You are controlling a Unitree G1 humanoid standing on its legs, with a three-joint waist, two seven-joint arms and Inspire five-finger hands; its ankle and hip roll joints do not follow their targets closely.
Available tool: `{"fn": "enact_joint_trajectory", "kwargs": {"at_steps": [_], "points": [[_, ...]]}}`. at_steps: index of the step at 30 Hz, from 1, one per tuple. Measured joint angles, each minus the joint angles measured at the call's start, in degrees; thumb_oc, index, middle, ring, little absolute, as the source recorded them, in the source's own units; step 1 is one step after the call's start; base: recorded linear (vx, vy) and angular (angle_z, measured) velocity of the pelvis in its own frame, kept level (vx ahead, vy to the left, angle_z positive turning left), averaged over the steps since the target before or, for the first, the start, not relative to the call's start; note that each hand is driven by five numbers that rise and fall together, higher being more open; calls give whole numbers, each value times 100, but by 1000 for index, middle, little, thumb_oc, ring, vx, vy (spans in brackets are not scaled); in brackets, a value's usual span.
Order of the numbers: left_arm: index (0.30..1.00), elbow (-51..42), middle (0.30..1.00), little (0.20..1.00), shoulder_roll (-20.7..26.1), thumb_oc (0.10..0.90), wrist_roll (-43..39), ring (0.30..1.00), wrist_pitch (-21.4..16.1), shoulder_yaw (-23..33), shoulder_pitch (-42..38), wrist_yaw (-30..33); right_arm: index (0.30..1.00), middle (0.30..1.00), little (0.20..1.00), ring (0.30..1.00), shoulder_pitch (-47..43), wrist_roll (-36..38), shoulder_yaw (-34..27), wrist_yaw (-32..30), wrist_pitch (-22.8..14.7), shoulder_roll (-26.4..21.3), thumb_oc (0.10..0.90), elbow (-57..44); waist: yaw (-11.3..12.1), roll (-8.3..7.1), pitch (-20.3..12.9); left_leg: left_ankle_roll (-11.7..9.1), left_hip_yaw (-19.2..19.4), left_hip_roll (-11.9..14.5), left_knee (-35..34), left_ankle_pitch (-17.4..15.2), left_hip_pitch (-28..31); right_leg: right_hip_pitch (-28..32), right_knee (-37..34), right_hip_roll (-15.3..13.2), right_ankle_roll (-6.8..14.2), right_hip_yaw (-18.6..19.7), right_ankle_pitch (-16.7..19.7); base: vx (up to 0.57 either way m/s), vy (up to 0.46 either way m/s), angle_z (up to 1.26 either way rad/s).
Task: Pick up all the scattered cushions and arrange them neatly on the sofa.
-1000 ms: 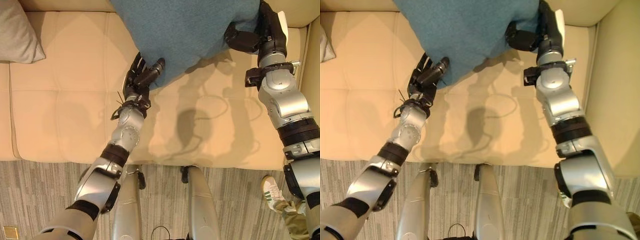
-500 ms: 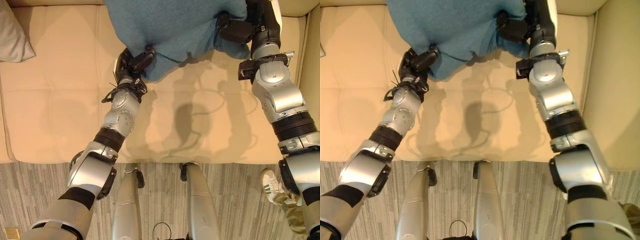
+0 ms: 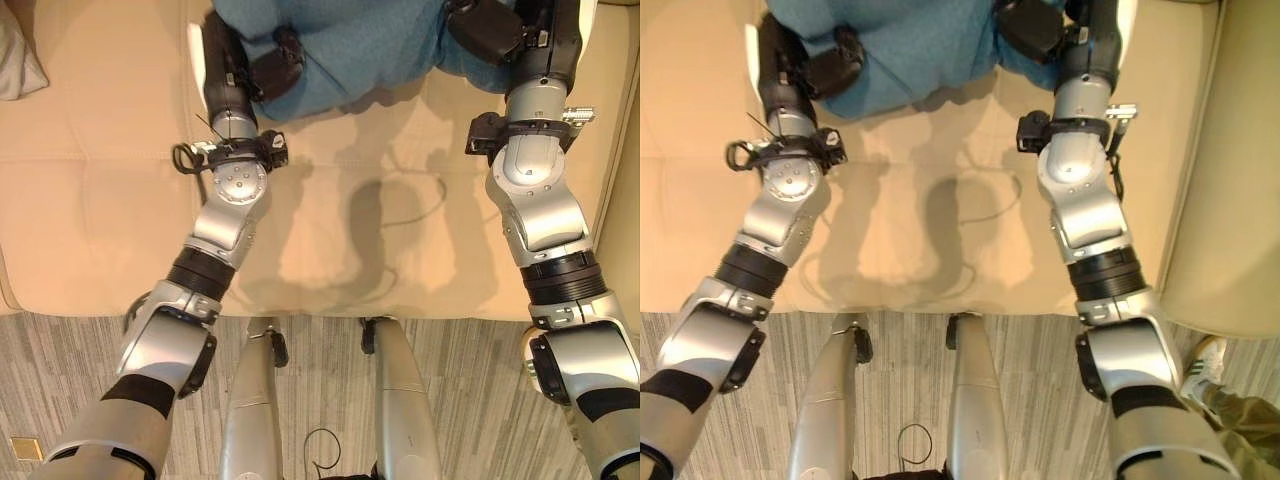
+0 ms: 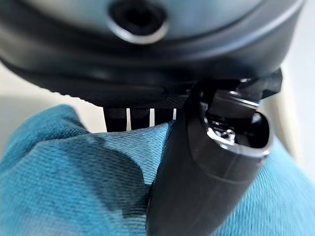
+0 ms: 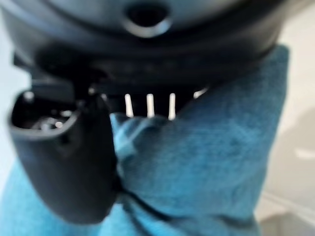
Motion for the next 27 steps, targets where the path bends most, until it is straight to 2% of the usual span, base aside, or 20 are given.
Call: {"fn": "enact_joint_trajectory", "kwargs": {"at_steps": [2, 6, 10, 13, 17, 22, 27], "points": [[300, -140, 300, 300, 189, 400, 753, 300, 119, -113, 2, 132, 300, 300, 300, 300, 346, -418, -130, -57, -108, -38, 400, -297, 26, 0, 0, 0, 2, -5, 2, 0, -44, -43, 6, -6, 0, 1, 0, 0, 0, 0], [300, -369, 300, 300, 665, 400, 1773, 300, 260, -259, -5, 221, 300, 300, 300, 300, 1032, -728, -138, -41, -346, -34, 400, -382, 38, 0, 0, 2, -5, 4, 17, -1, -106, -100, 11, -18, 0, 5, 0, 11, 31, 2], [300, -695, 300, 300, 829, 400, 2644, 300, 378, -391, -42, 221, 300, 300, 300, 300, 1752, -877, 14, -11, -375, 88, 400, -302, 118, -1, 1, 5, -7, -21, 24, -4, -107, -107, 38, -52, 1, 14, 0, 11, 9, 2], [300, -775, 300, 300, 842, 400, 3121, 300, 379, -539, -142, 227, 300, 300, 300, 300, 1760, -1075, 157, 11, -364, 233, 400, 206, 99, -2, 1, 23, -10, -27, 97, -15, -106, -70, 55, -64, 2, 14, 1, 6, 10, 1], [300, -823, 300, 300, 590, 400, 3215, 300, 375, -579, -168, 230, 300, 300, 300, 300, 1572, -1081, 185, -110, -307, 361, 400, 642, 43, -1, 0, 41, -16, -30, 134, -3, -106, -57, 87, -63, 13, 13, 7, 0, 0, 0], [300, -730, 300, 300, 261, 400, 2790, 300, 372, -356, -162, 366, 300, 300, 300, 300, 1199, -1121, 152, -434, -103, 364, 400, 655, -45, -1, 0, 51, -12, -64, 152, 8, -118, -75, 112, -59, 21, 28, 12, 7, 4, 0], [300, -680, 300, 300, 66, 400, 2491, 300, 364, -216, -164, 525, 300, 300, 300, 300, 943, -1480, 29, -735, -19, 356, 400, 613, -46, 1, 0, 49, -10, -50, 157, 9, -216, -169, 123, -38, 21, 26, 12, 0, 0, 0]]}}
